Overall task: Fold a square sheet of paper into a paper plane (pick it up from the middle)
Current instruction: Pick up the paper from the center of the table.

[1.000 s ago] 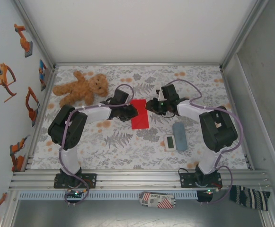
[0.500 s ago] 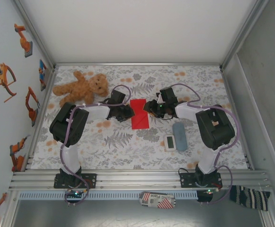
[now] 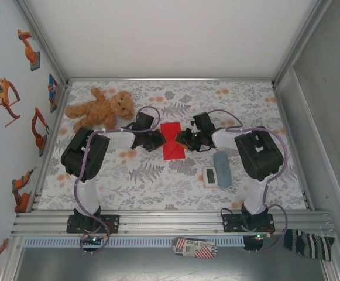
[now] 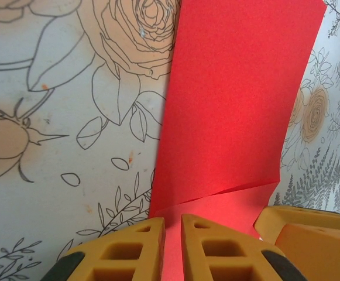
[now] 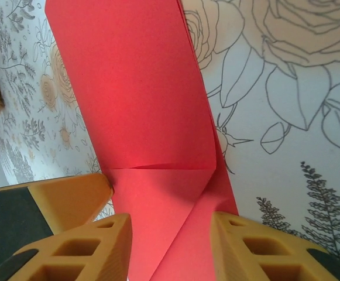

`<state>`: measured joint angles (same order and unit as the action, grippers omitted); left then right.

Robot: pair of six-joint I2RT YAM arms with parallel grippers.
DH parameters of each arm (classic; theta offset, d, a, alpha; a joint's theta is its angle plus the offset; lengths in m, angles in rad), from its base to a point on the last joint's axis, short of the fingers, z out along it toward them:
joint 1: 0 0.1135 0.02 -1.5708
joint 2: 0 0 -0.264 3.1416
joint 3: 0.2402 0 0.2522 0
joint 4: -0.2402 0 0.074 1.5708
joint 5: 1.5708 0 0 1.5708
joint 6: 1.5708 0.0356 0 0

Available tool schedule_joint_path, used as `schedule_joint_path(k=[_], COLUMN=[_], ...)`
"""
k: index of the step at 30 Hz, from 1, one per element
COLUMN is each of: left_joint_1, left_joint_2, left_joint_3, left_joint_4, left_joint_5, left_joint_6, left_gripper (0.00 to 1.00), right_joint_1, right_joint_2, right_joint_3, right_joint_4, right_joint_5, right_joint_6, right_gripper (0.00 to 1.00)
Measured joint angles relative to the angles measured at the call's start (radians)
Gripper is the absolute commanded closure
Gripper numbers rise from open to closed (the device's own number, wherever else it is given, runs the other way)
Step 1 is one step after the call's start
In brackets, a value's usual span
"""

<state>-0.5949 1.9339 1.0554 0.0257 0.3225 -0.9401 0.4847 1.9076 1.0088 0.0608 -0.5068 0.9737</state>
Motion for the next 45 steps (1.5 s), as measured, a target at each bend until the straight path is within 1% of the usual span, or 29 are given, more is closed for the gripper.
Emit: schedule_joint_path(k=[6, 11, 16, 28, 33, 35, 37, 40, 43, 45], left_joint_1=[0.0, 0.001, 0.001, 0.001, 0.002, 0.003, 0.01, 0.021, 0.029, 0.036], left_joint_2=[0.0, 0.0, 0.0, -0.008, -0.026, -0.041, -0.071, -0.16, -0.277, -0.36], left_joint_3=[-0.002, -0.004, -0.005, -0.011, -0.027, -0.037, -0.056, -0.101, -0.15, -0.19], left_joint_4=[0.005, 0.009, 0.011, 0.013, 0.003, -0.005, -0.018, -0.021, 0.002, 0.041], left_joint_5=[0.003, 0.004, 0.004, 0.003, -0.004, -0.01, -0.022, -0.046, -0.067, -0.073], left_joint_6=[-0.003, -0.003, -0.008, -0.011, -0.011, -0.011, -0.011, -0.013, -0.02, -0.033], left_gripper=[0.83, 0.83, 0.83, 0.83, 0.82, 0.81, 0.79, 0.74, 0.66, 0.59], right_joint_1=[0.001, 0.003, 0.004, 0.004, 0.004, 0.006, 0.007, 0.007, 0.007, 0.006], right_joint_2=[0.012, 0.021, 0.024, 0.029, 0.032, 0.032, 0.031, 0.021, -0.021, -0.067], right_joint_3=[0.008, 0.008, 0.007, -0.021, -0.026, -0.027, -0.029, -0.029, -0.029, -0.026], right_joint_4=[0.001, 0.021, 0.055, 0.164, 0.185, 0.193, 0.204, 0.215, 0.214, 0.209], right_joint_5=[-0.001, -0.009, -0.023, -0.042, -0.043, -0.042, -0.042, -0.042, -0.042, -0.042], right_joint_6=[0.0, 0.006, 0.026, 0.083, 0.092, 0.093, 0.091, 0.073, 0.037, 0.007], right_gripper=[0.7, 0.74, 0.76, 0.87, 0.98, 1.0, 1.0, 1.0, 1.0, 1.0])
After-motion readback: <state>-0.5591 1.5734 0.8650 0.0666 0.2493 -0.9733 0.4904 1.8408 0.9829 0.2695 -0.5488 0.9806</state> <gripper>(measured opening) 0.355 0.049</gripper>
